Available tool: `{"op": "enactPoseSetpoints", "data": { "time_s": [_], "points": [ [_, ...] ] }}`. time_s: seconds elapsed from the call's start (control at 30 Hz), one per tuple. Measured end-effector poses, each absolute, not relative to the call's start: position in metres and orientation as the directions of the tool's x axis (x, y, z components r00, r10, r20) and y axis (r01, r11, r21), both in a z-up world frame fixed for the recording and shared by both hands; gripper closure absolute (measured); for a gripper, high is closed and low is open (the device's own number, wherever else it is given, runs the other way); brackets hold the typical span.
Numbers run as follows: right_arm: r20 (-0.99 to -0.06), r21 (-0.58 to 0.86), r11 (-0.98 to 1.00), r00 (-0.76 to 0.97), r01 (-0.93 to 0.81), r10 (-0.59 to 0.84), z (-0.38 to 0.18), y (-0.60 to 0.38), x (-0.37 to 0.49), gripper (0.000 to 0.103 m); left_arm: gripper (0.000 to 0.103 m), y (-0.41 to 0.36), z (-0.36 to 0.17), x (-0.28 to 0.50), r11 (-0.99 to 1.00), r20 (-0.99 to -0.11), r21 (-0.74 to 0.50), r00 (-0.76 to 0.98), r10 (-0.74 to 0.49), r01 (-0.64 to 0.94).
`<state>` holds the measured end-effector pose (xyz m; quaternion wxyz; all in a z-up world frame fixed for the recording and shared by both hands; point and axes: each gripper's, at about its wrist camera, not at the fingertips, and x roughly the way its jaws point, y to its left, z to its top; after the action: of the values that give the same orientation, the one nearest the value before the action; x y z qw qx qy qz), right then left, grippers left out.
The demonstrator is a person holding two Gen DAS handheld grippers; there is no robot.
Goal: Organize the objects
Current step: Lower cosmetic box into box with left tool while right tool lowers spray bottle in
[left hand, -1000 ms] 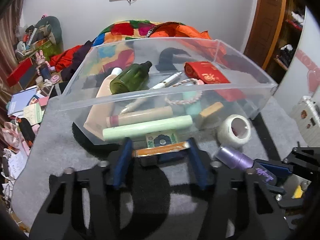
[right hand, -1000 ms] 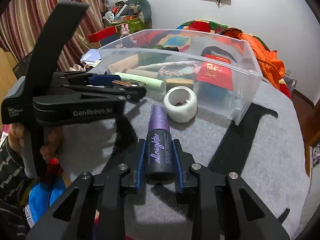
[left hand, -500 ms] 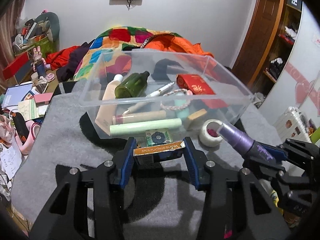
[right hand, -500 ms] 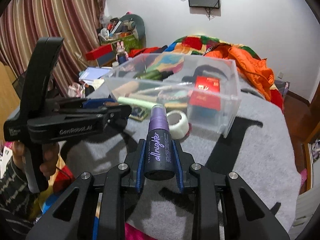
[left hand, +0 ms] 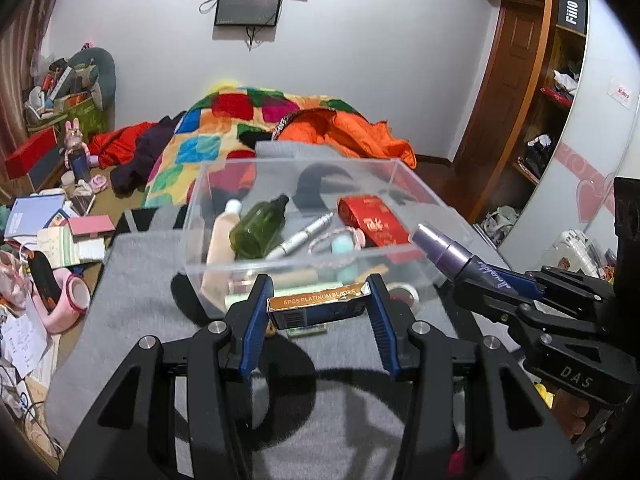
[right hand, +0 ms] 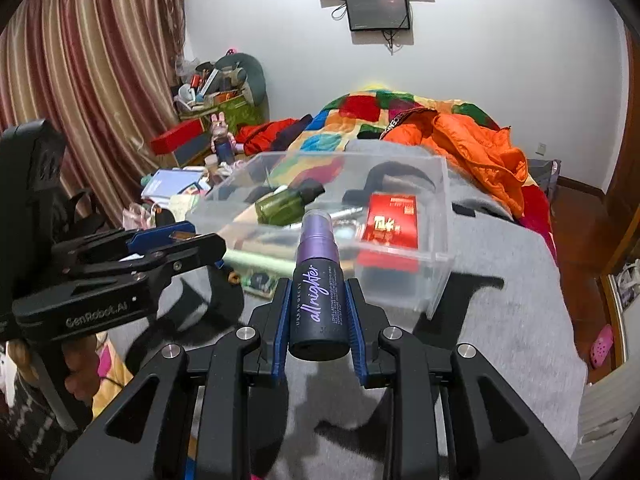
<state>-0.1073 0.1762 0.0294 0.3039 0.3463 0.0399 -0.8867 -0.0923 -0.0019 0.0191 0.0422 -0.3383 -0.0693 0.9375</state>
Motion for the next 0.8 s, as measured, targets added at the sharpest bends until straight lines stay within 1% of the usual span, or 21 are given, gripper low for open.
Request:
{"op": "enactPoseSetpoints", "data": {
  "time_s": [0.43, 0.6, 0.8],
  "points": [
    [-0.599, 0.136, -0.827, -0.619, 0.546, -0.508, 0.051, 0.168, -0.138, 0.080, 0.056, -0.006, 0.040, -0.118, -0.987, -0.592, -0.154, -0.797, 0.124, -0.039],
    [-0.588, 0.109, -0.831, -0.638, 0.546, -0.497, 0.055, 0.161, -0.147, 0.080, 0.056, -0.005, 0.047, -0.128, -0.985, -0.578, -0.164, -0.805, 0.133, -0.045],
    [-0.600, 0.098, -0.834, -0.636, 0.543, -0.485, 0.053, 0.150, -0.162, 0.080, 0.056, -0.004, 0.047, -0.145, -0.984, -0.582, -0.173, -0.801, 0.137, -0.043]
  ]
}}
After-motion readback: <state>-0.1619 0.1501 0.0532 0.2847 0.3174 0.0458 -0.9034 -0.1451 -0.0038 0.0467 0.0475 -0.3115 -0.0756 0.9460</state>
